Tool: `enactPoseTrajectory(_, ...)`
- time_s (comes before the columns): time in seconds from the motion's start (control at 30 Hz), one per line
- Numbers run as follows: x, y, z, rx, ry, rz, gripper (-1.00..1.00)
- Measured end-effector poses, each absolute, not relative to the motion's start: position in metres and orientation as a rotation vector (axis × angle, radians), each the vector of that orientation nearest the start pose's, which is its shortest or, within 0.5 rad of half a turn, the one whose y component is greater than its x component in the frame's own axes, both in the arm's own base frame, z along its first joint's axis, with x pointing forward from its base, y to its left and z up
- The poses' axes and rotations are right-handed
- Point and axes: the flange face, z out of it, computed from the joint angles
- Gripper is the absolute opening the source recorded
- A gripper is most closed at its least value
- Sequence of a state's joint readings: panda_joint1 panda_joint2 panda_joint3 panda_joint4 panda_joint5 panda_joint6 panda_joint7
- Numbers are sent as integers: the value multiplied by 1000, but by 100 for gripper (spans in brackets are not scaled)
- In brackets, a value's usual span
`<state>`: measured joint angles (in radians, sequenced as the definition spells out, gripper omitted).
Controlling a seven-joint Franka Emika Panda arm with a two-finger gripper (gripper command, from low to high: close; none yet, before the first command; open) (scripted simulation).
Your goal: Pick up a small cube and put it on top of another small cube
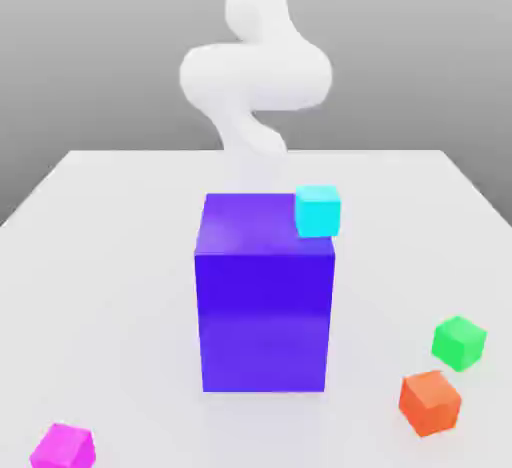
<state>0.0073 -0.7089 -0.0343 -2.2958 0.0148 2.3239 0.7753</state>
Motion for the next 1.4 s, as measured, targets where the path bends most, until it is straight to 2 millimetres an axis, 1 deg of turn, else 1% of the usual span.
enactPoseTrajectory(0.13,428,-40,630,-2510,1101,-804,0)
enactPoseTrajectory(0.27,467,-64,572,-2547,1154,-675,0)
enactPoseTrajectory(0.4,496,-90,510,-2581,1212,-550,0)
enactPoseTrajectory(0.53,516,-116,443,-2613,1274,-430,0)
enactPoseTrajectory(0.67,523,-148,374,-2640,1353,-314,0)
enactPoseTrajectory(0.77,524,-165,323,-2669,1397,-226,0)
enactPoseTrajectory(0.87,518,-184,272,-2698,1443,-140,0)
enactPoseTrajectory(1.0,502,-210,206,-2738,1510,-27,0)
enactPoseTrajectory(1.13,498,-216,146,-2748,1523,-3,0)
enactPoseTrajectory(1.17,498,-216,134,-2747,1524,-2,-100)
enactPoseTrajectory(1.33,498,-216,134,-2747,1523,0,-100)
enactPoseTrajectory(1.37,497,-216,128,-2747,1524,0,-100)
enactPoseTrajectory(1.4,497,-216,133,-2747,1524,0,-100)
